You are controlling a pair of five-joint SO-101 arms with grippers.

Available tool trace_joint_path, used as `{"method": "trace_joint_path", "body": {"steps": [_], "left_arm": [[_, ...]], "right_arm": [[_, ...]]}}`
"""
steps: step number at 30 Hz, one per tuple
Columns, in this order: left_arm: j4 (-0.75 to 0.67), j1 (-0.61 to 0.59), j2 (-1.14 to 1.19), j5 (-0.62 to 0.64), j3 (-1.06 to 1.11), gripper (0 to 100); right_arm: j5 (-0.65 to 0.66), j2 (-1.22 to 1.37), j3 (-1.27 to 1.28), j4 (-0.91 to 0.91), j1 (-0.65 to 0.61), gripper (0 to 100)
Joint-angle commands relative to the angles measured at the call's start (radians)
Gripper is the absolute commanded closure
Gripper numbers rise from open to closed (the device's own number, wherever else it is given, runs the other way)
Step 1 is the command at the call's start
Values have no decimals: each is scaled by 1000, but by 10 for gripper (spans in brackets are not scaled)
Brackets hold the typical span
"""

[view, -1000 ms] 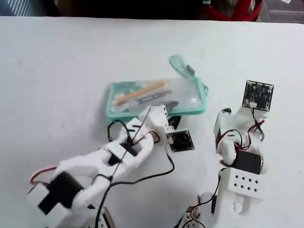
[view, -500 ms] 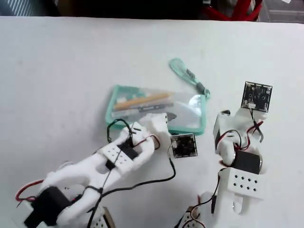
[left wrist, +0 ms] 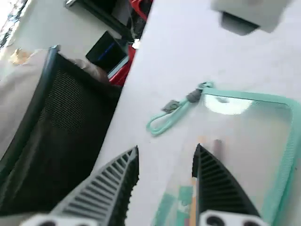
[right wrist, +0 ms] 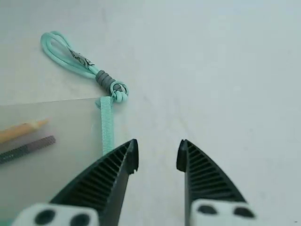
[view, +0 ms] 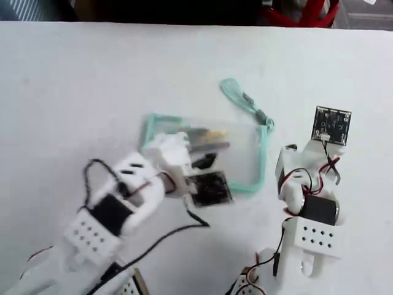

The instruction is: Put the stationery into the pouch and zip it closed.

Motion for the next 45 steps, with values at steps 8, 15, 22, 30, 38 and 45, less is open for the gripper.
{"method": "trace_joint_path", "body": {"steps": [8,15,22,30,38,45], "left_arm": [[566,-587,2,512,-548,806],[730,-725,22,512,-621,808],[997,-748,21,511,-962,959],[1209,-659,18,517,-1244,924],[1174,-661,-358,519,-1356,924],[959,-670,-788,519,-1011,924]], "right_arm": [[68,-13,-15,82,-76,893],[184,-16,-204,245,-180,982],[242,-16,-600,547,-334,979],[241,-18,-994,766,-344,979],[242,-231,-1250,842,-351,974],[242,-541,-1250,811,-343,974]]}}
